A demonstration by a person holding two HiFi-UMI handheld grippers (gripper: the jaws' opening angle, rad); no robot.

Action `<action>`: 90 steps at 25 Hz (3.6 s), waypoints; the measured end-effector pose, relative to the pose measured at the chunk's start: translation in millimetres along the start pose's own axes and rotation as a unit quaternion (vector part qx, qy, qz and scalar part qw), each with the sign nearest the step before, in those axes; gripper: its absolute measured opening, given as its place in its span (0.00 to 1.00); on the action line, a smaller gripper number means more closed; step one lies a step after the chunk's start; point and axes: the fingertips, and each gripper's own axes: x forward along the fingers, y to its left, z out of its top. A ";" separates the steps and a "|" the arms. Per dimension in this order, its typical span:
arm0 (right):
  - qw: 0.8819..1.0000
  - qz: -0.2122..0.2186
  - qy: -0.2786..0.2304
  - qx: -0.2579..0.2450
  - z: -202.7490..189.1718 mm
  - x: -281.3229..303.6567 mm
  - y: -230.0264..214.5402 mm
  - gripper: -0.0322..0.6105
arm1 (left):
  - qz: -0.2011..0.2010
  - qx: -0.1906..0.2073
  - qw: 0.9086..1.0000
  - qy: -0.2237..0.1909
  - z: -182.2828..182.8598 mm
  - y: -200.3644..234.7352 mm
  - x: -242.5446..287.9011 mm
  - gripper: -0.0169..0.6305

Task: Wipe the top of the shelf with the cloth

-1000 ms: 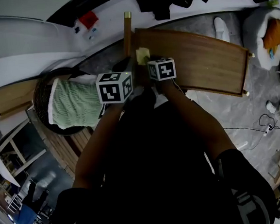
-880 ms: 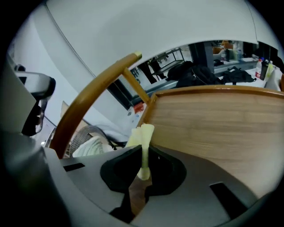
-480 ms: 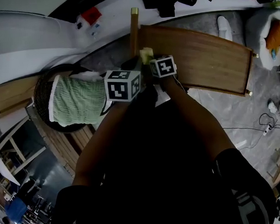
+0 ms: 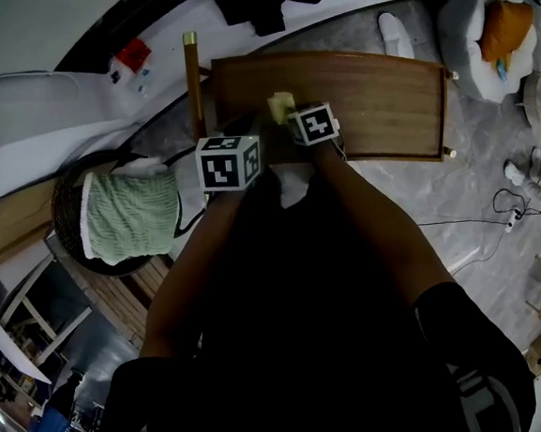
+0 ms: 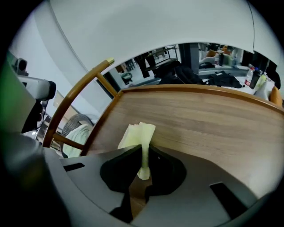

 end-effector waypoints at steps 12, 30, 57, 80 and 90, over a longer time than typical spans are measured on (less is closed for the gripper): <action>0.998 -0.056 -0.011 0.032 -49.9 -81.0 -138.0 0.12 | -0.049 0.030 0.998 0.008 6.6 -125.1 63.7 0.05; 0.984 -0.156 -0.017 0.079 -102.3 -179.8 -293.0 0.12 | -0.073 0.044 0.996 0.022 -10.7 -218.6 111.6 0.05; 0.974 -0.165 -0.063 0.139 -69.1 -184.0 -220.1 0.12 | -0.030 0.013 0.999 -0.009 -23.8 -105.1 16.1 0.05; 0.998 0.052 0.033 -0.006 -42.6 38.7 148.1 0.12 | -0.025 0.029 0.999 0.012 -91.9 44.1 -101.8 0.05; 0.998 0.045 0.043 -0.025 -50.1 29.9 133.4 0.12 | -0.037 0.024 0.999 0.017 -89.6 23.6 -89.2 0.05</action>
